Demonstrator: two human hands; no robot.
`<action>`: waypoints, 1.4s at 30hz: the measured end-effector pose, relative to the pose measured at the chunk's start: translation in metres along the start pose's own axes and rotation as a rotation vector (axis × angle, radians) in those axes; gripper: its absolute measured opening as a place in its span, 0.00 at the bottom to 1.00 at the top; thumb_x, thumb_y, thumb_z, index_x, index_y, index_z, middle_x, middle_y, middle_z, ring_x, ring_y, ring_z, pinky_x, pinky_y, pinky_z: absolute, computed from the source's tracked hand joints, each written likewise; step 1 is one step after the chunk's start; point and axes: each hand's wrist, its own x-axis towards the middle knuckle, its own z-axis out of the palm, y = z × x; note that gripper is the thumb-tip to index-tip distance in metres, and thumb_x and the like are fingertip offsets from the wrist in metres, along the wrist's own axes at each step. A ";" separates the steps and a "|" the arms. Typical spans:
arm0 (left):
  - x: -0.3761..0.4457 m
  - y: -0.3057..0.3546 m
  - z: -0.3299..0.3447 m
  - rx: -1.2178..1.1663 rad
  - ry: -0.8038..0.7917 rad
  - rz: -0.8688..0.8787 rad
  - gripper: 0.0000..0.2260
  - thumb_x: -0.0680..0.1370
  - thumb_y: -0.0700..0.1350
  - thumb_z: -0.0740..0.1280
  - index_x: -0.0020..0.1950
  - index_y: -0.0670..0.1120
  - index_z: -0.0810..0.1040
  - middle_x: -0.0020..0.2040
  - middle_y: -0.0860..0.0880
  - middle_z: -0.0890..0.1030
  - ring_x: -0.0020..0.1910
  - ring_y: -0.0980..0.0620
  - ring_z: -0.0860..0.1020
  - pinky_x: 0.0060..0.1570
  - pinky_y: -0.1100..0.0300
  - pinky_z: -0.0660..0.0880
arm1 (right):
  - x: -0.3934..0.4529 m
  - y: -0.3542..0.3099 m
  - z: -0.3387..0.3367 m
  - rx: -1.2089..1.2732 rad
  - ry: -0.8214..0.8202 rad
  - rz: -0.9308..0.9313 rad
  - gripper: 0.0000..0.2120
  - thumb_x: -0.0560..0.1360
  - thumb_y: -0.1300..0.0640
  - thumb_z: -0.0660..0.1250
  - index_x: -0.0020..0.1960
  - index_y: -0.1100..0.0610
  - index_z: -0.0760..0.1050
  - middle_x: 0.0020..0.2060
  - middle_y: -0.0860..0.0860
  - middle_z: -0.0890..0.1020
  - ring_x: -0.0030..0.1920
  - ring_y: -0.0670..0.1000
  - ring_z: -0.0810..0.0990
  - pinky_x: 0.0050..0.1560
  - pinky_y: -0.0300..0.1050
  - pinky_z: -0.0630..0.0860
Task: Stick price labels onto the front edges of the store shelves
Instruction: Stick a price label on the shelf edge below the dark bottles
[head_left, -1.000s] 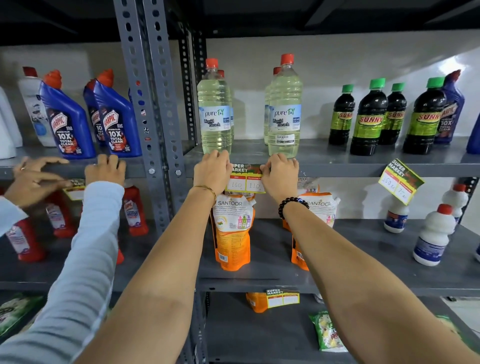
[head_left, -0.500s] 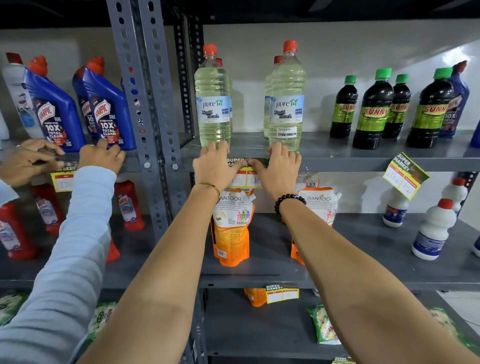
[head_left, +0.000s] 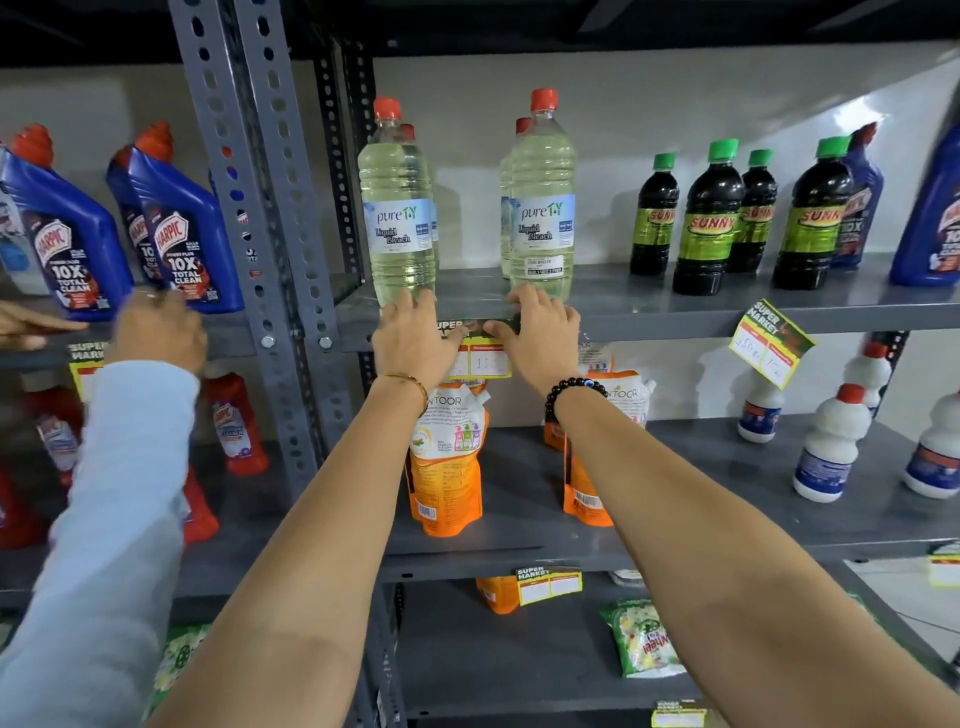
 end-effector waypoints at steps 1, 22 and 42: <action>-0.003 0.002 0.001 0.007 0.027 0.015 0.22 0.76 0.57 0.64 0.63 0.43 0.71 0.60 0.41 0.74 0.60 0.41 0.72 0.51 0.46 0.74 | -0.004 0.007 -0.005 0.040 -0.008 -0.042 0.17 0.76 0.51 0.64 0.61 0.58 0.70 0.57 0.56 0.79 0.60 0.59 0.74 0.64 0.55 0.66; -0.018 0.303 0.081 -0.002 -0.010 0.551 0.20 0.80 0.46 0.60 0.71 0.43 0.67 0.73 0.40 0.66 0.73 0.39 0.60 0.74 0.44 0.54 | -0.045 0.297 -0.176 -0.227 -0.036 0.163 0.17 0.77 0.55 0.63 0.64 0.60 0.73 0.76 0.59 0.56 0.77 0.59 0.51 0.74 0.58 0.57; -0.032 0.333 0.101 -0.268 -0.028 0.297 0.06 0.78 0.40 0.64 0.42 0.41 0.73 0.52 0.45 0.78 0.53 0.43 0.74 0.60 0.49 0.71 | -0.011 0.332 -0.191 0.000 -0.117 0.002 0.05 0.75 0.60 0.66 0.46 0.61 0.79 0.69 0.58 0.71 0.74 0.59 0.59 0.76 0.58 0.47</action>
